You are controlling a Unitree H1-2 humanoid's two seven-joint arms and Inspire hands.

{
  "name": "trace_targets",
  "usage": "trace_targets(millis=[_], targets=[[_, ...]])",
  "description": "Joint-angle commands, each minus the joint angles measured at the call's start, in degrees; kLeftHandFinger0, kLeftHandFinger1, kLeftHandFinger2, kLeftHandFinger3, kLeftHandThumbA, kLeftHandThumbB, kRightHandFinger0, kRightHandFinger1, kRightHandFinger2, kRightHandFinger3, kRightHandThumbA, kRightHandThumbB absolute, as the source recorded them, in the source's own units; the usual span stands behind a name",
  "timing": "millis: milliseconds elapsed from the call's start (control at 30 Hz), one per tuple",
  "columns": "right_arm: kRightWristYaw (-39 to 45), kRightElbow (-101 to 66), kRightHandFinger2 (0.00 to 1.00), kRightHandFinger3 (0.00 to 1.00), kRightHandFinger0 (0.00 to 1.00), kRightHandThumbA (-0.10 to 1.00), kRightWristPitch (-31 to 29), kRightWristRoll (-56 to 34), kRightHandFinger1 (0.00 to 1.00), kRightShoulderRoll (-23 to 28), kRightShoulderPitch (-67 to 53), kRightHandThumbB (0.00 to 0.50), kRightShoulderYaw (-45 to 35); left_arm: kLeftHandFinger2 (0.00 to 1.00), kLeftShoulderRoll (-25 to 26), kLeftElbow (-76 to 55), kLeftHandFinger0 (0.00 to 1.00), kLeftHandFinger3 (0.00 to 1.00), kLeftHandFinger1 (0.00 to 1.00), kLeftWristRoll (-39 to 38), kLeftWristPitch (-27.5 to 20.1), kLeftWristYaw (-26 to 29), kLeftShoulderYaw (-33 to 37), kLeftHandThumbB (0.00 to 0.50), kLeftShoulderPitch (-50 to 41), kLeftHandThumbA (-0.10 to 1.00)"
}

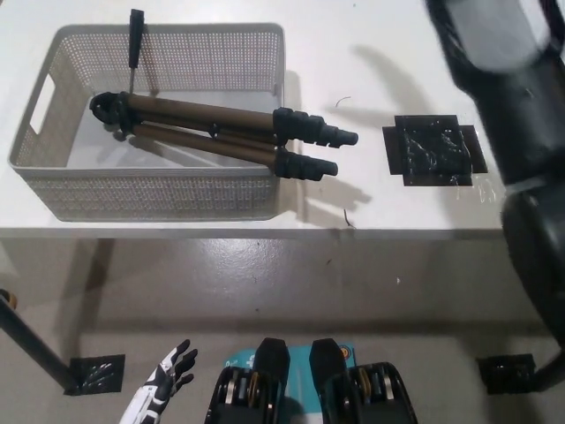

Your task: The robot uses its right hand to pick the tripod on the desk and places it into a rectangular container on the left.

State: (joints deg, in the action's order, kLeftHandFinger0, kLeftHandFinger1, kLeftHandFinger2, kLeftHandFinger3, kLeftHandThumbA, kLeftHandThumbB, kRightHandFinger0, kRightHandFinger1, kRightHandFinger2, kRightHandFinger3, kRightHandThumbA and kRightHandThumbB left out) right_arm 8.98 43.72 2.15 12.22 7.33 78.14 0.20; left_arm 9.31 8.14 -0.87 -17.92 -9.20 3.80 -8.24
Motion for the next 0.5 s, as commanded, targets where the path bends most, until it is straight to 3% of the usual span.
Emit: trace_targets(millis=[0, 100, 133, 200, 333, 400, 467], targets=[[2.6, -58.3, 1.00, 1.00, 1.00, 1.00, 9.9, -31.5, 1.00, 18.6, -22.2, 0.284, -31.0, 1.00, 1.0, -0.6, 1.00, 1.00, 1.00, -4.1, -0.3, -1.5, -1.5, 0.168, 1.6, 1.00], [0.9, -70.3, 1.00, 1.00, 1.00, 1.00, 6.8, -34.8, 1.00, 15.4, -38.9, 0.371, -32.3, 1.00, 0.7, -0.7, 1.00, 1.00, 1.00, -3.3, -0.6, -1.0, -1.5, 0.163, 1.6, 1.00], [0.5, -72.6, 1.00, 1.00, 1.00, 1.00, 5.7, -36.8, 1.00, 14.2, -42.8, 0.357, -31.6, 1.00, 0.5, -0.6, 1.00, 1.00, 1.00, -3.6, -0.6, -1.1, -1.5, 0.163, 1.6, 1.00], [-1.0, -76.9, 1.00, 1.00, 1.00, 1.00, 3.1, -40.1, 1.00, 9.8, -52.2, 0.378, -28.8, 1.00, 0.5, -0.8, 1.00, 1.00, 1.00, -3.6, -0.5, -1.1, -1.4, 0.172, 1.5, 1.00], [0.0, -80.1, 1.00, 1.00, 1.00, 1.00, -6.0, -35.5, 1.00, 1.5, -69.6, 0.389, -15.6, 1.00, 0.3, -0.3, 1.00, 1.00, 1.00, -3.0, -0.9, -0.8, -1.4, 0.231, 1.9, 1.00], [0.0, -79.7, 1.00, 1.00, 1.00, 1.00, -8.5, -32.4, 1.00, -1.1, -74.5, 0.392, -11.4, 1.00, 0.4, -0.2, 1.00, 1.00, 1.00, -2.8, -1.0, -0.7, -1.4, 0.233, 1.9, 1.00], [2.1, -77.3, 1.00, 1.00, 1.00, 1.00, -12.7, -30.5, 1.00, -2.4, -79.3, 0.366, -6.2, 1.00, 0.4, -0.2, 1.00, 1.00, 1.00, -2.7, -1.6, -0.6, -1.5, 0.228, 2.0, 1.00]])
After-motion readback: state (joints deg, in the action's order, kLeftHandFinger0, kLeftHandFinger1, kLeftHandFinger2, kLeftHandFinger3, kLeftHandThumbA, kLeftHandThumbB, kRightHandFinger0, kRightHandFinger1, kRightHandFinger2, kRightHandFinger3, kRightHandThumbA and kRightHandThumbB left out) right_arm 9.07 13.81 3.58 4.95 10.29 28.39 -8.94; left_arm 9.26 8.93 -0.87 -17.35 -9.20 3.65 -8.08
